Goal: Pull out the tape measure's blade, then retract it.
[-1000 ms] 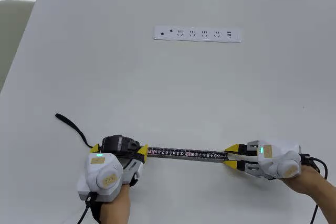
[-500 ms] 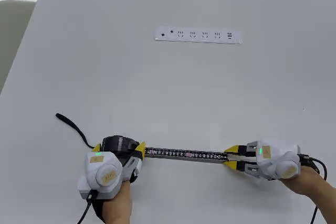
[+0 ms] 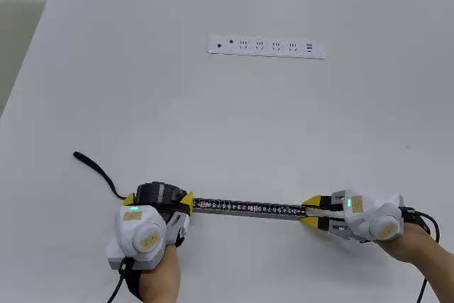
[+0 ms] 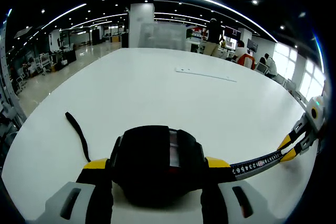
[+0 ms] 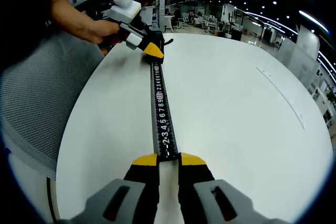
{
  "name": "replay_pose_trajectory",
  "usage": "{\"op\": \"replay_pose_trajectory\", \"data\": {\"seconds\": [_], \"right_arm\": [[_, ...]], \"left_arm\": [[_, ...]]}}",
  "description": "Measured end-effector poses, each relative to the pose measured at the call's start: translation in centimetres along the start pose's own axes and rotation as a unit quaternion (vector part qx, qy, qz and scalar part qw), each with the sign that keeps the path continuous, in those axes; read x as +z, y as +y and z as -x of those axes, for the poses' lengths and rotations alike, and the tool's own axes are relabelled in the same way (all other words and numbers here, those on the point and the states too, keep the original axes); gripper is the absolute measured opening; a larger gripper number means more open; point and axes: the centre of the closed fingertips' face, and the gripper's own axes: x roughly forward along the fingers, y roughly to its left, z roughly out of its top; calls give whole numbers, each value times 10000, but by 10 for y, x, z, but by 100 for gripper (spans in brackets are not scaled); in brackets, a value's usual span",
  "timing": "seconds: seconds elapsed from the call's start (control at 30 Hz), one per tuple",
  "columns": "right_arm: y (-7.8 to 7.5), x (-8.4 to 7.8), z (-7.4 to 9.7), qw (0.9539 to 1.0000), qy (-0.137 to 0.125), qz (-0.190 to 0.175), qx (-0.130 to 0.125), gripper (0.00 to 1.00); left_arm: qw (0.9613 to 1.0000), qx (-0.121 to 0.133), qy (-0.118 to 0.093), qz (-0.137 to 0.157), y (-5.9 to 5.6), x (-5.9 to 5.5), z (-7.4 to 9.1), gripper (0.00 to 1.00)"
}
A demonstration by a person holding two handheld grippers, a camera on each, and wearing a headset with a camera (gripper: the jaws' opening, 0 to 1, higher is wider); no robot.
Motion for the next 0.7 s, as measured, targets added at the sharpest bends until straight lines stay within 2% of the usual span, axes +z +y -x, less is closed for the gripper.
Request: {"op": "replay_pose_trajectory", "data": {"seconds": [0.13,0.7], "right_arm": [[1,-1,-1,9999,78,69,45,10],[0,0,1,9999,114,21,18,10]], "left_arm": [[10000,-45,6,40,0,-1,0,65],[9999,-77,84,100,1,-1,0,65]]}}
